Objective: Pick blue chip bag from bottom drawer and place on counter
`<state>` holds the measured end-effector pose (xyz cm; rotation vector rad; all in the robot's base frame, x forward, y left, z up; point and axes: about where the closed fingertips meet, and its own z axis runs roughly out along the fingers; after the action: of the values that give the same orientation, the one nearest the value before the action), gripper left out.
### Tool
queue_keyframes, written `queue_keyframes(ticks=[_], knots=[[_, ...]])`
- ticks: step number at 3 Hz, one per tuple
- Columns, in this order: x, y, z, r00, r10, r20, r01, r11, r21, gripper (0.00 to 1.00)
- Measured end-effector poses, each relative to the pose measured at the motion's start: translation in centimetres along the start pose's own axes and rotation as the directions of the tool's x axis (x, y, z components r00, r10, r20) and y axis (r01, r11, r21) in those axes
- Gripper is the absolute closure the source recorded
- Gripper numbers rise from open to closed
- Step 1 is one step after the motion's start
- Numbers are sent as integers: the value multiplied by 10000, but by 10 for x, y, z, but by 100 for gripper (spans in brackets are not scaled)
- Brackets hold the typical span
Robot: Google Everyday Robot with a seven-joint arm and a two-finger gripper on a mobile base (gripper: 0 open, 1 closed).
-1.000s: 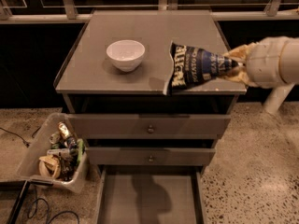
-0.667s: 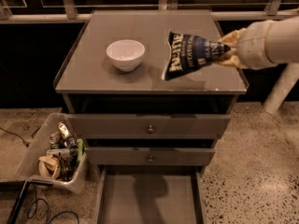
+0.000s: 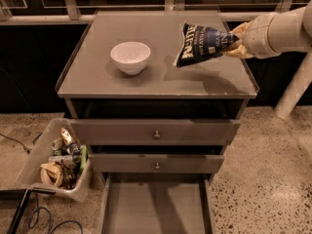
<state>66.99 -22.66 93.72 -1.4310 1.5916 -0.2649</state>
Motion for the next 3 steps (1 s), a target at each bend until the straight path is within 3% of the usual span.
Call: queue_keyframes(ticks=[1, 2, 3], knots=[[24, -6, 15, 9893, 1438, 242, -1441, 9895, 106, 100], [31, 10, 40, 9626, 2620, 688, -2601, 9650, -344, 100], [24, 41, 71, 9465, 3115, 843, -2996, 9453, -1291, 100]])
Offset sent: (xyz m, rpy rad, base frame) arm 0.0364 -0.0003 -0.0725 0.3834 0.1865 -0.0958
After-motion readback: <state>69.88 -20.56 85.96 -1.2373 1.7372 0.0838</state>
